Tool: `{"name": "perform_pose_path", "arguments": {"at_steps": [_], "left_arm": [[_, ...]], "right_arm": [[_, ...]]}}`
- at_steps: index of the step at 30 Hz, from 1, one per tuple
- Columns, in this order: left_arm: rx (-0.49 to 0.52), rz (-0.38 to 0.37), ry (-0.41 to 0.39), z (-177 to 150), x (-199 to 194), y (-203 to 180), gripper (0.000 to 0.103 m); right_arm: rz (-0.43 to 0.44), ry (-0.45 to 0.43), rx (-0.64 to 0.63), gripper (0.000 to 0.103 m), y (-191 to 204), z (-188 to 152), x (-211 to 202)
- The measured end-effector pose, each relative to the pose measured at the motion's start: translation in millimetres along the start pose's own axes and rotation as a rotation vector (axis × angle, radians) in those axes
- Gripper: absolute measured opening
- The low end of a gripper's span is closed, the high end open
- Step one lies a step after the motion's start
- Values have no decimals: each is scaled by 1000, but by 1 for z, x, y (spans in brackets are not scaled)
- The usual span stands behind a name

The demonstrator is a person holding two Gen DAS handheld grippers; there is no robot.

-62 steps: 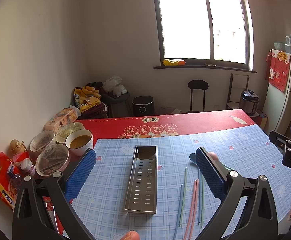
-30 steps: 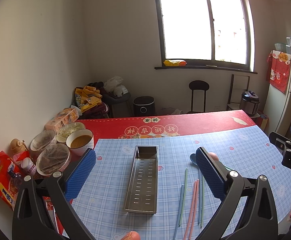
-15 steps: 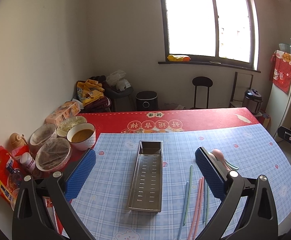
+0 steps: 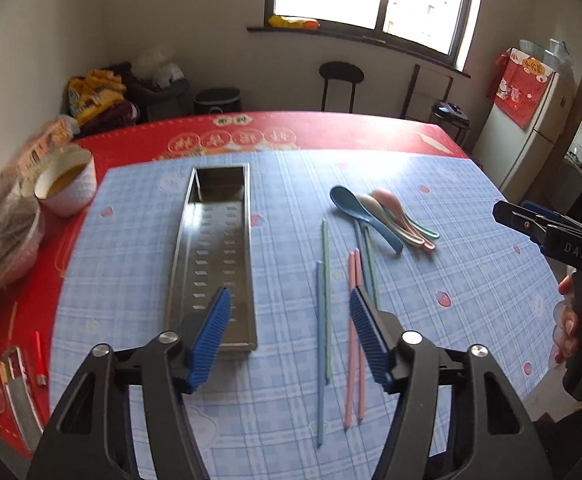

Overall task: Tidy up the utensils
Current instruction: 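Close the left gripper on the blue chopstick and lift it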

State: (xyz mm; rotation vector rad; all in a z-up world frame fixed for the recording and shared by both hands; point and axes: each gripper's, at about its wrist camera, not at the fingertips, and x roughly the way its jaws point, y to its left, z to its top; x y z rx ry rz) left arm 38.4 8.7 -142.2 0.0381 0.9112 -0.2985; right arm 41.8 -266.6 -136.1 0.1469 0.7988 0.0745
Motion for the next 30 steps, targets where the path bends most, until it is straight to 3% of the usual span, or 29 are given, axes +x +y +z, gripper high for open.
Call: {"name": "perform_pose_path", "arguments": {"at_steps": [2, 4, 5, 11, 17, 21, 30], "left_arm": [[-39, -66, 30, -9, 16, -6, 34], [-28, -64, 58, -14, 33, -10, 20], [-24, -61, 80, -17, 40, -11, 16], [-45, -79, 187, -25, 84, -20, 8], [-59, -118, 309, -33, 122, -24, 6], [-29, -64, 325, -34, 132, -28, 6], [-10, -29, 324, -32, 139, -24, 6]], "right_arm": [[25, 25, -3, 86, -1, -7, 8], [39, 56, -3, 73, -3, -13, 16], [46, 73, -1, 72, -4, -16, 20], [72, 123, 13, 54, -17, -27, 32], [95, 159, 37, 50, -27, -36, 39], [99, 164, 51, 50, -35, -39, 40], [94, 162, 96, 50, -46, -41, 39]]}}
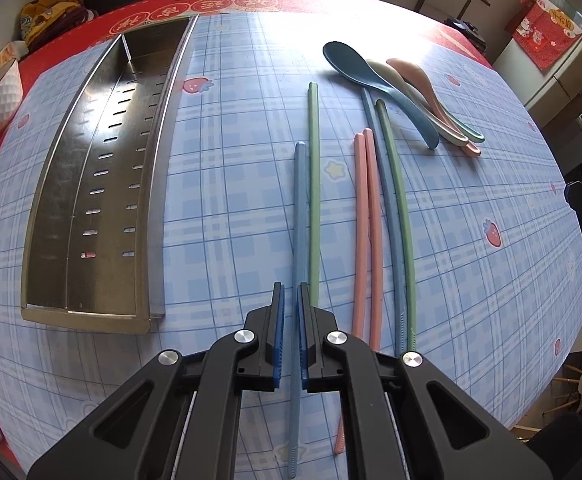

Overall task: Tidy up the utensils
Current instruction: 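Close the left gripper on the blue chopstick and lift it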

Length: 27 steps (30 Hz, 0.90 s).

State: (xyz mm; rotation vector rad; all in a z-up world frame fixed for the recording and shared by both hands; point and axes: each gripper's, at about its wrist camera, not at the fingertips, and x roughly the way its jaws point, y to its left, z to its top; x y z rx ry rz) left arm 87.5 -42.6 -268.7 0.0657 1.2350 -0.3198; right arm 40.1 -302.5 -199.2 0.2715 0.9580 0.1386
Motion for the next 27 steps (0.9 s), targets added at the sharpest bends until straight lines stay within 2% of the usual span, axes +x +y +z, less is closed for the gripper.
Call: {"name": "perform_pose_path", "arguments": {"at_steps": [12, 17, 24, 27], "left_arm": [[51, 41, -1, 11, 10, -14, 6], [23, 41, 5, 12, 11, -13, 7], [35, 96, -14, 8, 12, -21, 7], [16, 98, -15, 7, 12, -21, 7]], "right_arm": [[-3, -3, 8, 50, -11, 0, -5], [9, 3, 22, 50, -22, 0, -4], [50, 10, 30, 50, -35, 4, 3], [64, 14, 24, 50, -41, 7, 6]]}}
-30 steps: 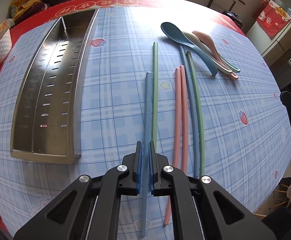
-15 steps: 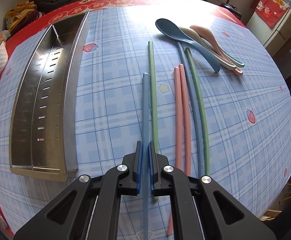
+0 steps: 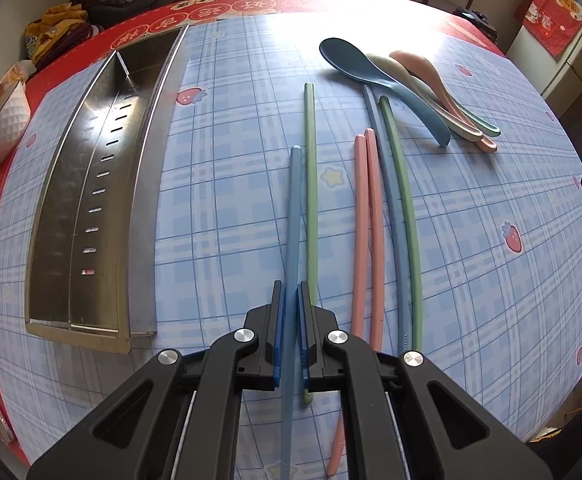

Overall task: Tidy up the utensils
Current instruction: 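Close the left gripper on the blue chopstick and lift it, then grasp the blue spoon with the right gripper while the left carries the chopstick toward the steel tray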

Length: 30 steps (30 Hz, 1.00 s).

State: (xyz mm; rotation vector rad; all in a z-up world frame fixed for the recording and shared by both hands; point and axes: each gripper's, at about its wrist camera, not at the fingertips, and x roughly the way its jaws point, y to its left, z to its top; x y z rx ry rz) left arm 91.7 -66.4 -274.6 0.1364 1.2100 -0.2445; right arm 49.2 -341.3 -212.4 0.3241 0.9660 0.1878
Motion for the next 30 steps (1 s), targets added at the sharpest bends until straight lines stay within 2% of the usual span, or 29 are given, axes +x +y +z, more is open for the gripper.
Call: {"name": "perform_pose_path", "arguments": {"at_steps": [6, 9, 12, 15, 17, 19, 24, 25, 28, 30], "left_arm": [[-7, 22, -23, -3, -1, -2, 7], [0, -1, -25, -3, -1, 1, 7], [49, -30, -22, -2, -2, 3, 7], [120, -25, -40, -3, -2, -1, 6], [114, -59, -35, 0, -2, 4, 6], [79, -138, -37, 3, -5, 15, 6], [75, -254, -117, 13, -35, 33, 6], [65, -277, -130, 15, -41, 38, 6], [22, -317, -157, 18, -55, 49, 6], [-7, -329, -179, 19, -63, 61, 6]], "right_arm": [[-11, 34, 6, 50, -6, 0, 11], [-16, 51, 6, 50, 3, -3, 18], [-44, 41, 23, 50, 15, -5, 21], [-82, 47, 70, 50, 25, -8, 24], [-87, 35, 70, 50, 33, -9, 22], [-110, 32, 42, 50, 43, -9, 22], [-141, 47, 33, 50, 55, -4, 35], [-139, 47, 19, 46, 58, -2, 39], [-141, 41, -52, 41, 71, 9, 56], [-111, 12, -59, 39, 77, 20, 66]]}}
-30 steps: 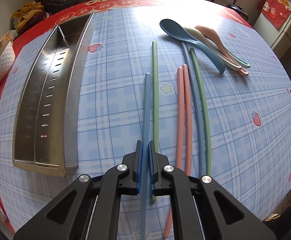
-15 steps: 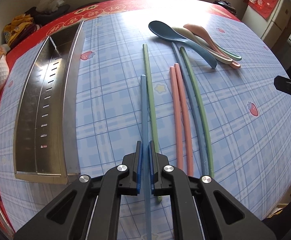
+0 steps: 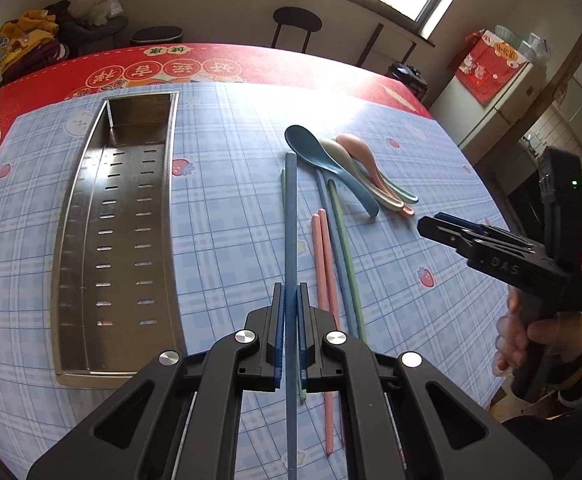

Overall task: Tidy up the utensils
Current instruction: 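Grasp the blue spoon with the right gripper while the left carries the chopstick toward the steel tray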

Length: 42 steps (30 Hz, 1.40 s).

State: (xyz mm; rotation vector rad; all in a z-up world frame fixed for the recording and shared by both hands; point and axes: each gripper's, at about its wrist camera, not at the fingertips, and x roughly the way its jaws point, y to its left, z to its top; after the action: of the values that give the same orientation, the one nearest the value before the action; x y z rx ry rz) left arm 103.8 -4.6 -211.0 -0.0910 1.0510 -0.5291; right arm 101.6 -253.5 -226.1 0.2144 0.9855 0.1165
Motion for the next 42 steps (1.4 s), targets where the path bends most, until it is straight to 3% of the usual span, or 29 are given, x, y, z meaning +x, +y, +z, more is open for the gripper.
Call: {"name": "perform_pose_path", "arguments": {"at_steps": [5, 10, 17, 25, 36, 42], "left_arm": [[-26, 71, -55, -1, -22, 15, 6], [-54, 90, -75, -6, -35, 23, 6], [-114, 112, -90, -14, -48, 40, 6], [-108, 133, -82, -15, -50, 38, 6], [-144, 156, -90, -16, -58, 44, 6], [-163, 162, -91, -17, -61, 47, 6]], "right_arm": [[-36, 0, -121, 37, 26, 37, 43], [-62, 34, -198, 37, 38, 65, 76], [-89, 101, -186, 31, 31, 65, 100], [-21, 131, -117, 13, 26, 52, 97], [8, 92, -67, 13, 33, 43, 84], [99, 43, 43, 13, 35, 36, 55]]}}
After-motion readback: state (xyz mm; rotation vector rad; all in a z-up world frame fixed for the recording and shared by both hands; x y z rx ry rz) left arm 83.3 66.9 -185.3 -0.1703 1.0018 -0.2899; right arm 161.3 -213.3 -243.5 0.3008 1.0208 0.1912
